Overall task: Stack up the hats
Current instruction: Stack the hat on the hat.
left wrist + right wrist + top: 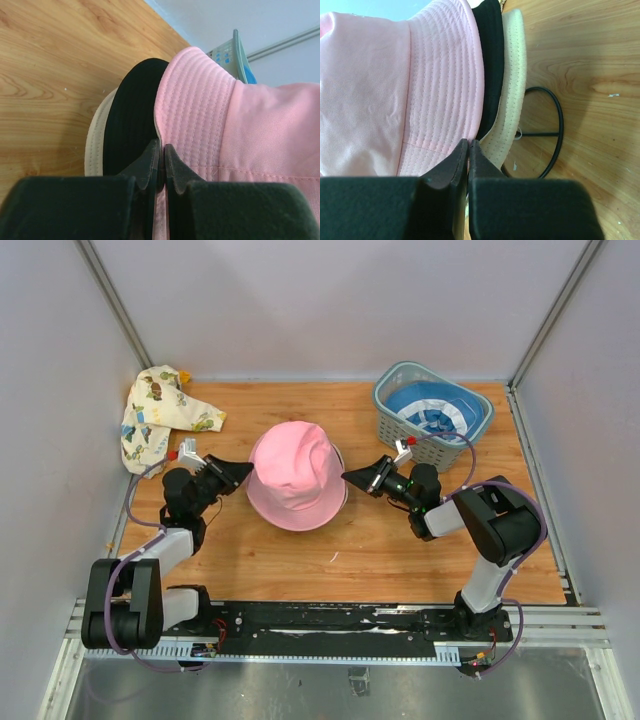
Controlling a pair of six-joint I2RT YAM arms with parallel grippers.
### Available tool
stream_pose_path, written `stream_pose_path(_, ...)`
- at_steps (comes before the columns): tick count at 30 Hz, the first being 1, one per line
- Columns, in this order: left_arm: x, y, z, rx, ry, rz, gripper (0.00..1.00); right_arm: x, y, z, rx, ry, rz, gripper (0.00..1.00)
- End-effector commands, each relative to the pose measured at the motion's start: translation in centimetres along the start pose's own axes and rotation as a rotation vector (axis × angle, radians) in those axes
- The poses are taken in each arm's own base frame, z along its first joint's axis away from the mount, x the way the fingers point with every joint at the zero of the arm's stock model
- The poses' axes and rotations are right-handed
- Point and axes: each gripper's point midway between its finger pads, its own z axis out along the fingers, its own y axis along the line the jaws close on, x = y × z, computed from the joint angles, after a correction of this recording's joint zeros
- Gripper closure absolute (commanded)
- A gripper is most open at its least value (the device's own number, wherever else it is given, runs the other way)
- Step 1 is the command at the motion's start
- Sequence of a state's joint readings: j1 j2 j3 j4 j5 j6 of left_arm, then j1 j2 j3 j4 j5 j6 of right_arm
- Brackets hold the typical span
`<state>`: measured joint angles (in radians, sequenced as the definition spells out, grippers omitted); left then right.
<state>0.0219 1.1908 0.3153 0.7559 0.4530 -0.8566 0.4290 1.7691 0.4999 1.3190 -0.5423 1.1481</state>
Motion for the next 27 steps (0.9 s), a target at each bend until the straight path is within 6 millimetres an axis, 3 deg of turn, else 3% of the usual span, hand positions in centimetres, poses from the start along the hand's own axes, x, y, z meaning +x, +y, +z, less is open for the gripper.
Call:
stream_pose_path(1, 2.0, 2.9, -0.5, -0.113, 0.047, 0.005, 0.99, 1.6, -1.3, -0.1, 0.038, 0.04, -0.011, 0.99)
stream_pose_path(27, 4.6, 7.2, -1.1, -0.307, 0.129, 0.031, 0.99, 2.4, -4.9, -0.4, 0.185, 0.066, -0.041, 1.0)
